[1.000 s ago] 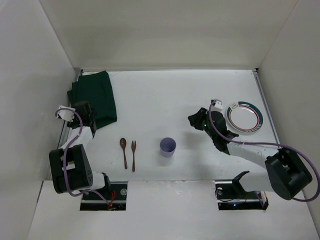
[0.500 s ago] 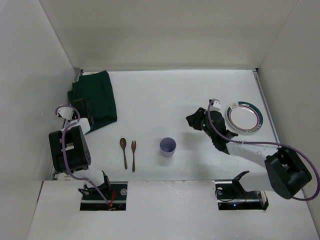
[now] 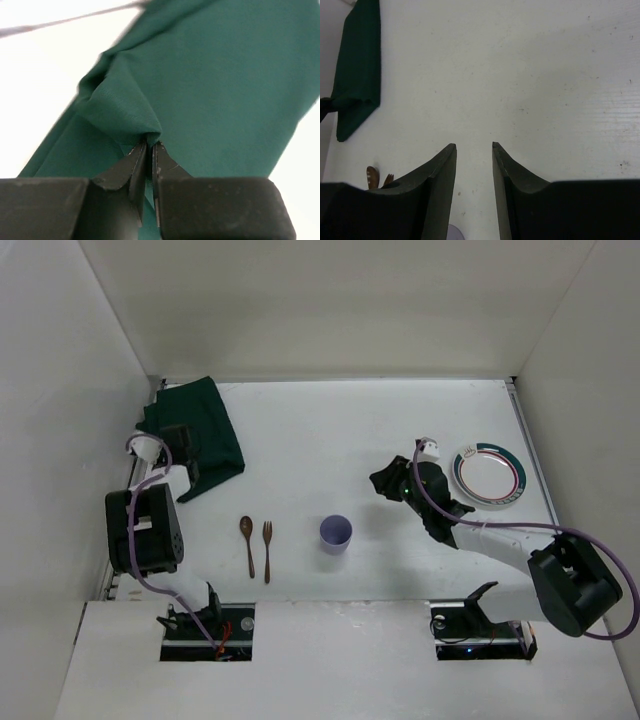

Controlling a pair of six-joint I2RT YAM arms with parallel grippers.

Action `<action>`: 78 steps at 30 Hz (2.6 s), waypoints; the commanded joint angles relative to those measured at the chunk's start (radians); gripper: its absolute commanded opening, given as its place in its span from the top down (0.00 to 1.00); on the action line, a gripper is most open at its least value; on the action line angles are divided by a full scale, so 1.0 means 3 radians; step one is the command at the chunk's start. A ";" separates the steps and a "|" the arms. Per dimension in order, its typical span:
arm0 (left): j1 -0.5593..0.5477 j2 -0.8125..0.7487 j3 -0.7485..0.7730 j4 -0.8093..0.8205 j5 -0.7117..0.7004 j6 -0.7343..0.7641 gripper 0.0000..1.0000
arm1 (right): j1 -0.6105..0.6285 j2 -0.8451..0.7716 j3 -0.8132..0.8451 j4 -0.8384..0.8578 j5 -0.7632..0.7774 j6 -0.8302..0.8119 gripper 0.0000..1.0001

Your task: Set the dinner table for one person

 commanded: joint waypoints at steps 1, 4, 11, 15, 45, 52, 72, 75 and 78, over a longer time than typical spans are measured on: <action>-0.0482 -0.0186 0.0400 0.0310 0.0064 0.0303 0.99 | 0.0030 0.0016 0.0128 0.0100 -0.0003 -0.0037 0.61; -0.1039 -0.0105 0.0778 0.0520 0.0080 0.0993 0.99 | 0.0030 0.0006 0.0113 0.0130 0.0028 -0.0012 0.62; -0.2308 0.0482 0.1663 0.0833 0.0814 0.2651 0.99 | 0.0030 -0.0112 0.0026 0.0161 0.0216 0.0091 0.65; -0.2667 0.0876 0.2068 0.0608 0.1107 0.3066 0.83 | 0.0030 -0.0178 -0.0036 0.0171 0.0370 0.0142 0.62; -0.1844 -0.0346 -0.0013 -0.0180 0.0089 0.1001 0.45 | -0.0052 0.1180 0.2416 -0.1683 -0.0253 -0.1212 0.19; -0.1732 -0.0069 0.0084 -0.0175 0.0126 0.1021 0.46 | 0.0316 0.2188 0.3644 -0.2630 0.0093 -0.2413 0.17; -0.1558 0.0187 0.0095 0.0035 0.0346 0.0914 0.56 | 0.0633 0.2839 0.4367 -0.2708 0.0641 -0.2962 0.15; -0.1537 0.0222 0.0110 0.0035 0.0346 0.0893 0.56 | 0.0633 0.2787 0.4423 -0.2641 0.0616 -0.3033 0.13; -0.1553 0.0253 0.0130 0.0035 0.0351 0.0883 0.57 | 0.0623 0.2935 0.4556 -0.2768 0.0692 -0.3140 0.13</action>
